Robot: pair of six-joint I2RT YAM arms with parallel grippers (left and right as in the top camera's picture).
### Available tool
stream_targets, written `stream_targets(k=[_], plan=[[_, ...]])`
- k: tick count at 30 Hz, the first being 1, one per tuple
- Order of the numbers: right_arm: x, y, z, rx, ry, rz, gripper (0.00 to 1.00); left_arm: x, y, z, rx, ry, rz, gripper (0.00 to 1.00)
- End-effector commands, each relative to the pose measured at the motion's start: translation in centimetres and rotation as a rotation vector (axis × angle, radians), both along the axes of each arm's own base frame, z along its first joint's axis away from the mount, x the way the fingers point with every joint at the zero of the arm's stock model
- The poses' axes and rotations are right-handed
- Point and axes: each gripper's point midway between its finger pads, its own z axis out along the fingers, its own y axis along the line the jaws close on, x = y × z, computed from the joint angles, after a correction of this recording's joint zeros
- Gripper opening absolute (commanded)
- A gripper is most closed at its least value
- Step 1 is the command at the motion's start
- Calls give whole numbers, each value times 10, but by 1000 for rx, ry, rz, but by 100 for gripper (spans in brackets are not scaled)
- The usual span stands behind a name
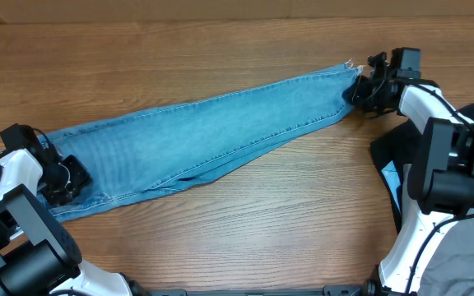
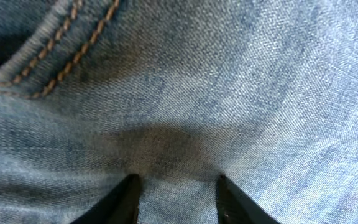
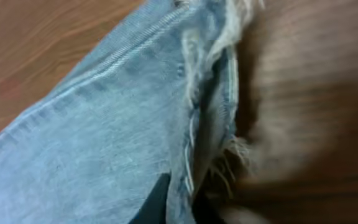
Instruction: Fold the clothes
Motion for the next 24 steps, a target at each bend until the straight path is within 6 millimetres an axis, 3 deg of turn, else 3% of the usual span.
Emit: stream_targets(k=[1, 5, 6, 8, 9, 12, 13, 15, 16, 18, 20, 24], plan=[[-29, -47, -25, -104, 189, -231, 4, 17, 4, 10, -2, -61, -30, 40], [-91, -103, -23, -231, 442, -525, 4, 31, 9, 17, 18, -114, -39, 42], [-95, -104, -22, -223, 459, -538, 4, 34, 9, 17, 16, -126, -41, 42], [-114, -100, -15, -189, 526, -535, 35, 52, 6, 23, -9, -222, -69, 45], [-118, -99, -12, -187, 539, -533, 41, 57, 4, 25, -19, -247, -81, 45], [-118, -99, 3, -187, 520, -535, 47, 62, 3, 27, -23, -272, -97, 41], [-116, -99, 11, -187, 496, -539, 48, 64, 5, 28, -6, -282, -129, 33], [-110, -101, 35, -188, 435, -547, 48, 59, 21, 24, 84, -237, -132, 7], [-107, -101, 57, -182, 384, -552, 48, 54, 34, 21, 154, -195, -117, 4], [-103, -94, 86, -142, 315, -535, 49, 55, 61, 14, 268, -167, -74, 4], [-99, -77, 112, -81, 239, -461, 50, 67, 70, 7, 277, -208, -52, 4], [-97, -35, 135, 37, 172, -265, 52, 77, 76, -15, 273, -212, -38, 4]])
